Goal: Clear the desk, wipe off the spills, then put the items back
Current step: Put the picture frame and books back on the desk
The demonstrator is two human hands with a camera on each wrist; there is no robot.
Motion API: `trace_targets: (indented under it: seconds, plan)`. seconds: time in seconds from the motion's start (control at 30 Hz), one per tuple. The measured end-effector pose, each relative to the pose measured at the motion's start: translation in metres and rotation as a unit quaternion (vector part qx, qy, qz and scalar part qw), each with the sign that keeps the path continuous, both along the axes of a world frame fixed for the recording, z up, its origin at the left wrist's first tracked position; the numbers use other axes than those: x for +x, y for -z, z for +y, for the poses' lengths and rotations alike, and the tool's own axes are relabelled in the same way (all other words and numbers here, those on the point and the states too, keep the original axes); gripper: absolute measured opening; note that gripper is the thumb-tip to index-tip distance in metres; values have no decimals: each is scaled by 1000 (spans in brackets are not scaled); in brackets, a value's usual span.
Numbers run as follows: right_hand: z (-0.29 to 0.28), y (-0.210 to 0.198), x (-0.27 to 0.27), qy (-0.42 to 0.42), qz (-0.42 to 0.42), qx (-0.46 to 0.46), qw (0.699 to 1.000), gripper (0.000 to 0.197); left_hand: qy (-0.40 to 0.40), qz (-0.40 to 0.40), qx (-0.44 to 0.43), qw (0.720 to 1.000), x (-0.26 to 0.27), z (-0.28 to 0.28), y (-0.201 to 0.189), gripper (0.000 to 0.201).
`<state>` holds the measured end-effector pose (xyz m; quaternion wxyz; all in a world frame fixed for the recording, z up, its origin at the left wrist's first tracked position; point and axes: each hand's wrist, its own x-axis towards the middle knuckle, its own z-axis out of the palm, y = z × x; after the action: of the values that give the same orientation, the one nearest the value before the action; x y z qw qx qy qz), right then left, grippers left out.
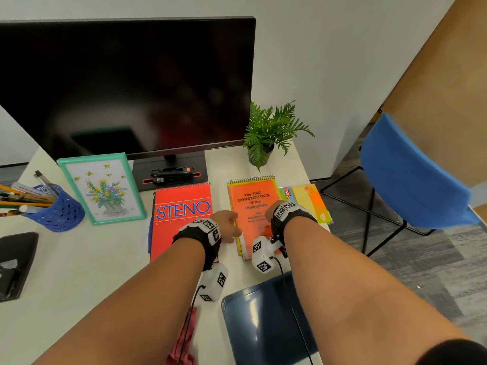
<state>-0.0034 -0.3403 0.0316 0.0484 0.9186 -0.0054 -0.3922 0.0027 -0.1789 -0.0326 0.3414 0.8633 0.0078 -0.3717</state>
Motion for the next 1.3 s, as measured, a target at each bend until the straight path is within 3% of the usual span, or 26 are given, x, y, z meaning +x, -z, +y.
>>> trace_targets:
  seconds: [0.17, 0.43, 0.53, 0.6, 0.7, 0.77, 0.9, 0.97, 1.07, 1.13, 1.23, 1.3]
  plan:
    - [0, 0, 1, -8, 15, -9, 1000, 16, -37, 30, 0, 999, 8, 5, -2, 74]
    - [3, 8, 2, 35, 4, 3, 999, 13, -53, 31, 13, 998, 8, 12, -2, 73]
    - [1, 14, 1, 89, -21, 45, 995, 29, -43, 18, 23, 999, 8, 15, -2, 76]
    - [-1, 12, 0, 193, -49, 128, 972, 30, -38, 14, 28, 999, 7, 16, -5, 76]
    - [4, 5, 1, 391, -138, 260, 872, 46, -49, 11, 21, 999, 2, 16, -9, 76]
    - [10, 3, 4, 414, -178, 284, 846, 44, -54, 5, 14, 998, 0, 14, -11, 66]
    - [20, -11, 10, 391, -234, 277, 846, 32, -116, 0, -25, 993, -4, 11, -19, 49]
    - [21, -20, 12, 397, -258, 279, 836, 30, -124, -27, -6, 992, -4, 15, -23, 46]
    - [18, -28, 10, 392, -236, 299, 838, 31, -141, -42, 5, 989, -4, 24, -31, 58]
    - [18, -31, 3, 410, -210, 332, 823, 36, -139, -44, 22, 989, -6, 31, -38, 67]
    - [25, -28, -8, 434, -182, 361, 805, 38, -107, -70, 39, 991, -13, 44, -48, 51]
    - [37, -23, -11, 428, -180, 344, 816, 35, -91, -83, 41, 992, -19, 58, -49, 48]
